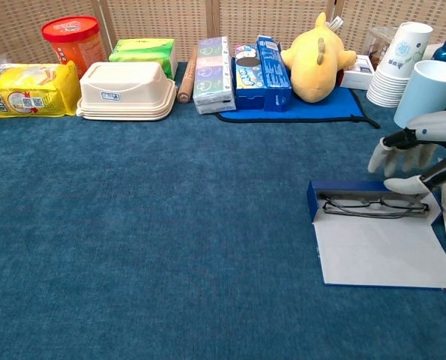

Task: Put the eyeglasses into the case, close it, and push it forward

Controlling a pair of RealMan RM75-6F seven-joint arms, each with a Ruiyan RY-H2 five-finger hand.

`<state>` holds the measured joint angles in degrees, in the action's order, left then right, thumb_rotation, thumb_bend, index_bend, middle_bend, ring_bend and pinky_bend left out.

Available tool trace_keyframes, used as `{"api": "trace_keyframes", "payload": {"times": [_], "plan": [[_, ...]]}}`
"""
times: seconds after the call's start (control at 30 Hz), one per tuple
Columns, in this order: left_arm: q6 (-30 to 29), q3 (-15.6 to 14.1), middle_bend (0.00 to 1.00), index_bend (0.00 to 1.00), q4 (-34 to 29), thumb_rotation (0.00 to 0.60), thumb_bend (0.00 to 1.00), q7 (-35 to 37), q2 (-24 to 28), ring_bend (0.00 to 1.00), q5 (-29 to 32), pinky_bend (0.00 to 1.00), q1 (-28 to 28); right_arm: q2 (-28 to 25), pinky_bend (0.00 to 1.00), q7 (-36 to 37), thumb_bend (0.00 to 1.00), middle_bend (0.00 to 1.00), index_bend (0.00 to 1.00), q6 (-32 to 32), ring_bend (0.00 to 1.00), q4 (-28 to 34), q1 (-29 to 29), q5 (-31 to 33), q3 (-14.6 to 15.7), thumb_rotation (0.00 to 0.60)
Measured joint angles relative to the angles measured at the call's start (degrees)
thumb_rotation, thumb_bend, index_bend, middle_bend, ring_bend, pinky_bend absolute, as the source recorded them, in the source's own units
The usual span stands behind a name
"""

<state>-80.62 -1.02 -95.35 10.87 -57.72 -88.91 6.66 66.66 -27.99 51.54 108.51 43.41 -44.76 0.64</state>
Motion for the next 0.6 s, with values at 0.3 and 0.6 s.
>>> {"api": "trace_keyframes", "payload": {"times": [0.3,0.6], "plan": [[0.78,0.11,0.00,0.03,0.61,0.600,0.28,0.34,-0.71,0.00,-0.03,0.00,0.64,-1.17,0.31,-0.91,0.40,0.32,0.25,-0.86,0.35,2.94,0.45,1.27,1.67,0.218],[0.44,-0.09,0.00,0.02,0.96,0.600,0.28,1.01,-0.65,0.00,-0.09,0.00,0.40,0.37,0.32,-2.45,0.39,0.32,0.25,-1.20,0.35,4.93,2.05,0.75,1.94,0.223]]}}
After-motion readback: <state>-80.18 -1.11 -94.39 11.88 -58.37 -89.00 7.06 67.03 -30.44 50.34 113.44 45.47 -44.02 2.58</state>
